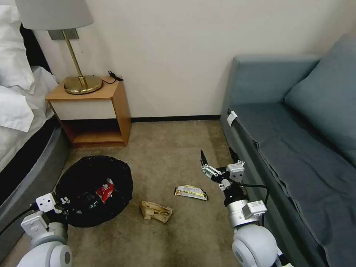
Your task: Pick up the trash bin, then pick up the garbage on the floor and place it into the trash bin.
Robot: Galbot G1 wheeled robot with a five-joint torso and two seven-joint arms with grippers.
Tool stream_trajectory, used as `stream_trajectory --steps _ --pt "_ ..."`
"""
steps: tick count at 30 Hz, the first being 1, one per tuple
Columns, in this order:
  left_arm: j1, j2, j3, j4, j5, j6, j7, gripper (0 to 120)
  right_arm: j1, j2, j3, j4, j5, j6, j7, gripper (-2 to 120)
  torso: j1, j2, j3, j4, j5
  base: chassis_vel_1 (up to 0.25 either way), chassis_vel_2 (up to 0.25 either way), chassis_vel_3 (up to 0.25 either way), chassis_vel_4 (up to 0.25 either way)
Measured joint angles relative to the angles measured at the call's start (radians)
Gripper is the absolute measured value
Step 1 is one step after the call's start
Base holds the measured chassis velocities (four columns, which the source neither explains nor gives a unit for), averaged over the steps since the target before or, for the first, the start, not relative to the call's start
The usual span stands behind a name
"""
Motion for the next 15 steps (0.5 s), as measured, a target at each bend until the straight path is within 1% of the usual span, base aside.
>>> stream_trajectory --steps 6,11,13,14,15 --pt "-0.002 -0.001 0.001 0.004 0.000 0.000 0.000 1 0.011 -0.010 -0.009 -0.007 0.005 0.000 -0.003 100 0.000 0.000 0.000 0.0000 0.0000 -0.056 0.048 0.058 -0.054" --pt "-0.001 -0.001 0.001 0.004 -0.001 0.001 0.000 1 0.048 -0.035 -0.034 -0.027 0.010 0.001 -0.017 100 0.000 0.000 0.000 -0.0001 0.0000 -0.007 0.021 0.012 -0.019" --pt "0.002 0.000 0.001 -0.001 -0.003 0.000 0.000 1 0.141 -0.088 -0.084 -0.078 0.047 0.001 -0.028 100 0.000 0.000 0.000 -0.0001 0.0000 0.000 0.000 0.000 0.000" --pt "0.003 0.001 0.001 -0.001 -0.003 0.000 0.000 1 0.167 -0.103 -0.099 -0.094 0.059 0.001 -0.031 100 0.000 0.000 0.000 -0.0001 0.0002 0.000 0.000 0.000 0.000" --pt "0.004 0.002 0.001 -0.003 -0.003 0.000 0.001 1 0.229 -0.139 -0.135 -0.138 0.086 -0.002 -0.039 100 0.000 0.000 0.000 0.0002 0.0001 0.000 0.000 0.000 0.000"
